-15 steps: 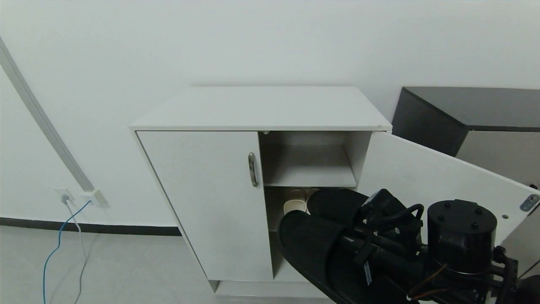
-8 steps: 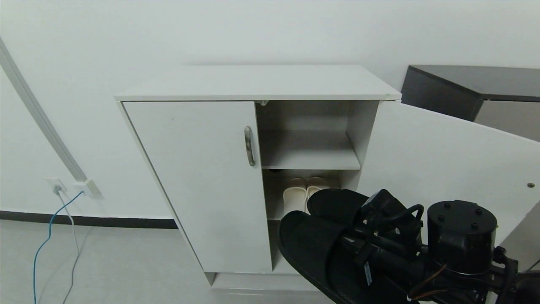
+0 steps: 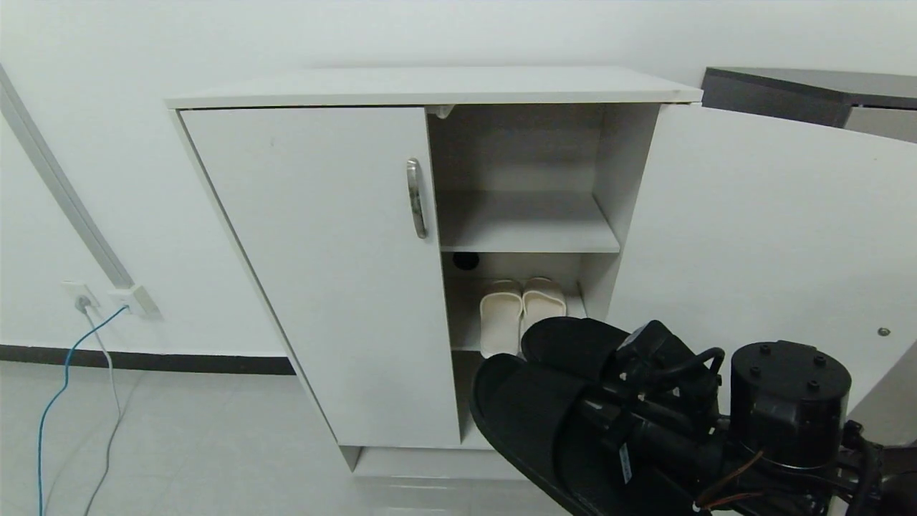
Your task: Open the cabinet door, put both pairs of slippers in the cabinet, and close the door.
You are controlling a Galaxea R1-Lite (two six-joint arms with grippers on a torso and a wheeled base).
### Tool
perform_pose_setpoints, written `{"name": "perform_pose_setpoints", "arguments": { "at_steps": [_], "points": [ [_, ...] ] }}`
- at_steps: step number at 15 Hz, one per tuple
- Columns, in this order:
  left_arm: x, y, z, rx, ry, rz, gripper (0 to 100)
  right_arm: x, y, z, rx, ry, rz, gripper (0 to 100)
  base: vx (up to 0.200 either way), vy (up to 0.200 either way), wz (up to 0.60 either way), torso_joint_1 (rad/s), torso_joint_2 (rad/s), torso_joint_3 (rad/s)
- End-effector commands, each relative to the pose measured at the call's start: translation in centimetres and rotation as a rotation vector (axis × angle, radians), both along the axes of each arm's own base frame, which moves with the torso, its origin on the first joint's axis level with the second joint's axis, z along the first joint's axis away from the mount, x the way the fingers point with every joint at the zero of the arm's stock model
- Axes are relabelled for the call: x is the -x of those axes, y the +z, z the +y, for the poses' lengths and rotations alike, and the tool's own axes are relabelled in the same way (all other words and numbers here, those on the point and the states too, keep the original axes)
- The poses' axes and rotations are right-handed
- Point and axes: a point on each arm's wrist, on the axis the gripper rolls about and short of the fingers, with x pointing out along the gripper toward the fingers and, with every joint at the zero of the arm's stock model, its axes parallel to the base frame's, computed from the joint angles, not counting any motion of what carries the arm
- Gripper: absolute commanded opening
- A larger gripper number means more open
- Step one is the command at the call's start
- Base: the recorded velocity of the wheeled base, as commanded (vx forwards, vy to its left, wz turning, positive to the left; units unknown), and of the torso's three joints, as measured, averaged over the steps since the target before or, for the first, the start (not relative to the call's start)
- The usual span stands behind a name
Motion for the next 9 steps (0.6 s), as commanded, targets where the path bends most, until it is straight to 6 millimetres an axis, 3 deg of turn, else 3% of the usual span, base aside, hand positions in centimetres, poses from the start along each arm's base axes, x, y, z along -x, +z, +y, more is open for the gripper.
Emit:
{"name": "perform_pose_setpoints", "arguments": {
  "at_steps": [1, 9],
  "points": [
    [-0.01, 0.0, 0.0, 0.001, 0.0, 0.001, 0, 0.03, -0.14, -0.01, 0.004, 0.002, 0.004, 0, 0.0, 0.0, 0.0, -0.007, 0.12, 0.129],
    [-0.01, 0.0, 0.0, -0.001, 0.0, 0.001, 0, 0.03, -0.22, -0.01, 0.005, 0.002, 0.007, 0, 0.0, 0.0, 0.0, 0.0, 0.01, 0.005]
  ]
}}
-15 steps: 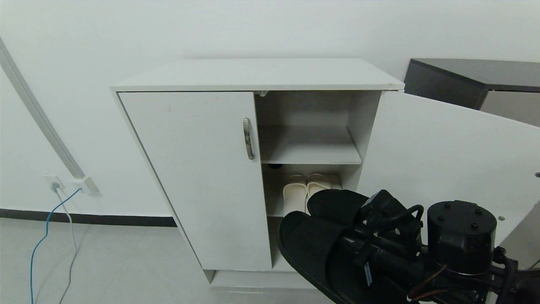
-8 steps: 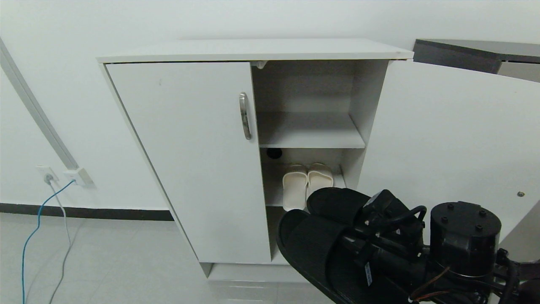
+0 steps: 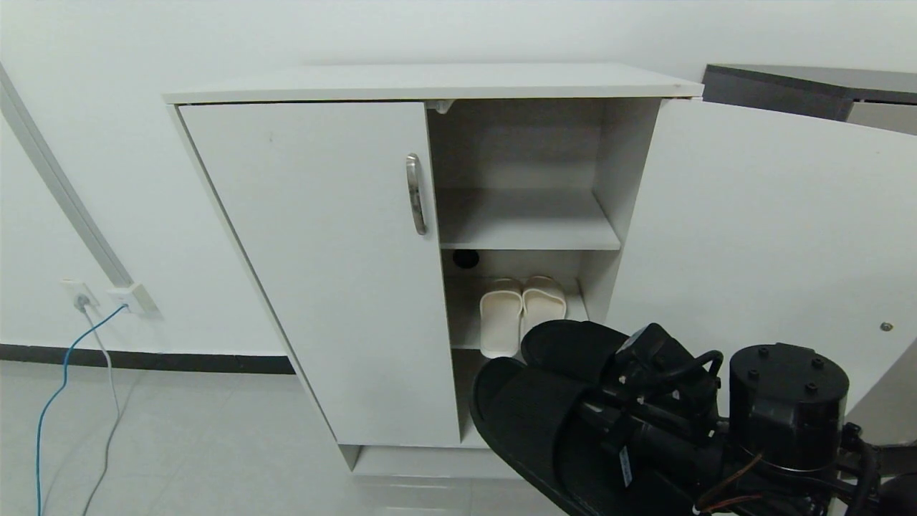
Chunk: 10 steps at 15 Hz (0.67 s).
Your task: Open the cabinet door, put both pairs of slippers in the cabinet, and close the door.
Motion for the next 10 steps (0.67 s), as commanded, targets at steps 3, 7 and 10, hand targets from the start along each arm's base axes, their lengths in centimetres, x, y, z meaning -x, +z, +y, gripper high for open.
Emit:
{"name": "perform_pose_setpoints", "arguments": {
  "at_steps": [3, 7, 10],
  "points": [
    [-0.01, 0.0, 0.0, -0.002, -0.002, 0.001, 0, -0.01, -0.07, 0.03, 0.002, 0.0, 0.002, 0, 0.0, 0.2, 0.0, 0.004, 0.0, 0.005],
    [-0.01, 0.0, 0.0, 0.0, 0.0, 0.001, 0, -0.17, -0.02, 0.13, 0.0, -0.004, -0.001, 0, 0.0, 0.0, 0.0, 0.0, 0.0, 0.0],
    [-0.01, 0.0, 0.0, 0.0, 0.0, 0.001, 0, -0.69, 0.26, 0.5, -0.006, -0.055, -0.013, 0, 0.0, 0.0, 0.0, 0.0, 0.0, 0.0]
  ]
}}
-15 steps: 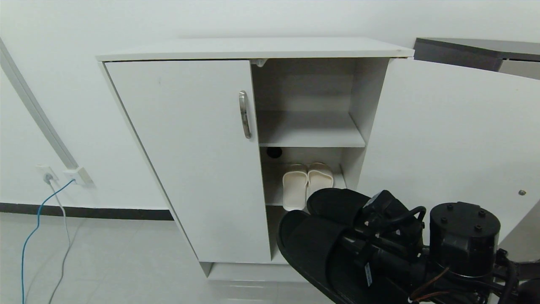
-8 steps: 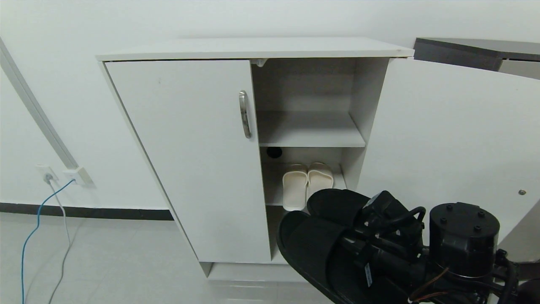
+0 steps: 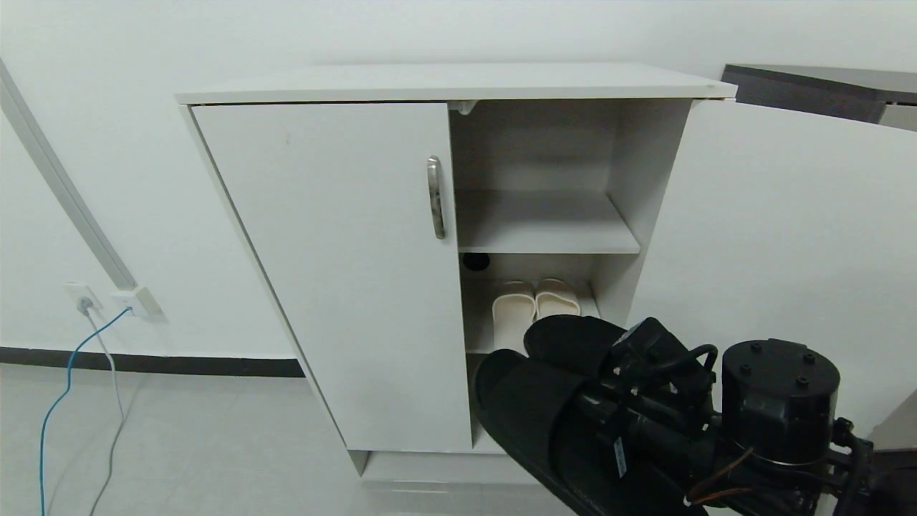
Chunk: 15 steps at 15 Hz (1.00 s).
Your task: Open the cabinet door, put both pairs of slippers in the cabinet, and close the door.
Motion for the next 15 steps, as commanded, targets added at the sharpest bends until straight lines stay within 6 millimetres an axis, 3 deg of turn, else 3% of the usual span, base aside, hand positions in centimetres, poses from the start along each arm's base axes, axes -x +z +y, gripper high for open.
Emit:
{"name": "perform_pose_setpoints", "arguments": {
  "at_steps": [1, 6, 11, 15],
  "points": [
    [0.0, 0.0, 0.0, 0.0, 0.001, 0.002, 0, -0.5, 0.0, 0.6, 0.003, -0.039, -0.009, 0, 0.0, 0.0, 0.0, 0.0, 0.0, 0.0],
    [0.0, 0.0, 0.0, 0.0, 0.001, 0.002, 0, -1.5, -0.2, 5.7, -0.077, -0.336, 0.049, 0, 0.0, 0.0, 0.0, 0.0, 0.0, 0.0],
    [0.0, 0.0, 0.0, 0.0, -0.001, 0.002, 0, -2.5, 3.2, 9.5, -0.086, -0.541, 0.113, 0, 0.0, 0.0, 0.0, 0.0, 0.0, 0.0],
    [0.0, 0.0, 0.0, 0.0, 0.001, 0.002, 0, -3.4, 6.5, 10.5, -0.114, -0.635, 0.097, 0, 0.0, 0.0, 0.0, 0.0, 0.0, 0.0]
  ]
}}
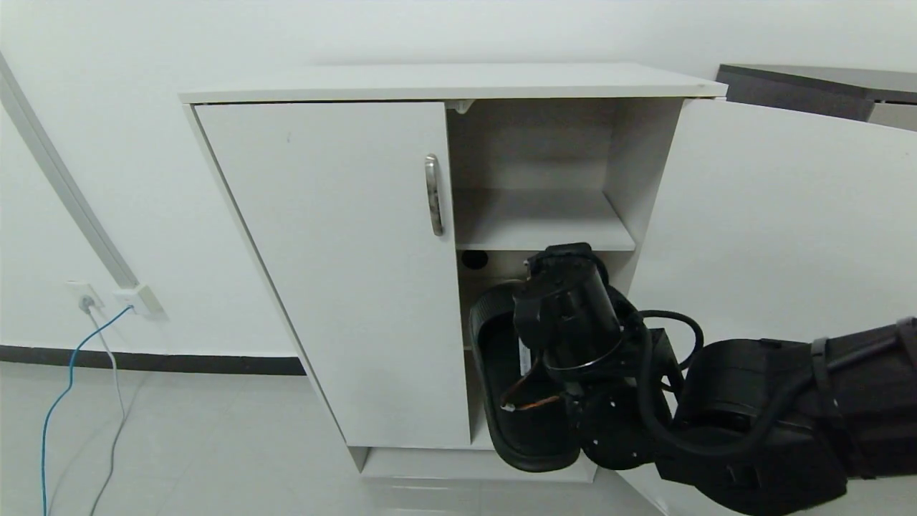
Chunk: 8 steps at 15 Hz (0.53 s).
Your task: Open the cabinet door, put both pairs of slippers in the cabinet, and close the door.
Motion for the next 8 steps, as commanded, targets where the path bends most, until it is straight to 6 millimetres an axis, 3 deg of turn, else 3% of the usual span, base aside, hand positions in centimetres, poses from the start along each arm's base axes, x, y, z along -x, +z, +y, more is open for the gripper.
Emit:
{"name": "perform_pose_setpoints", "arguments": {
  "at_steps": [1, 4, 8],
  "points": [
    [0.0, 0.0, 0.0, 0.0, 0.001, 0.001, 0, -0.9, 1.8, 0.5, -0.038, -0.037, -0.05, 0, 0.0, 0.0, 0.0, 0.0, 0.0, 0.0],
    [0.0, 0.0, 0.0, -0.002, 0.001, 0.001, 0, -2.4, 2.3, -0.3, -0.004, -0.065, -0.081, 0, 0.0, 0.0, 0.0, 0.0, 0.0, 0.0],
    [0.0, 0.0, 0.0, -0.002, 0.0, 0.001, 0, -3.7, 1.6, 0.3, -0.016, -0.067, -0.127, 0, 0.0, 0.0, 0.0, 0.0, 0.0, 0.0]
  ]
}}
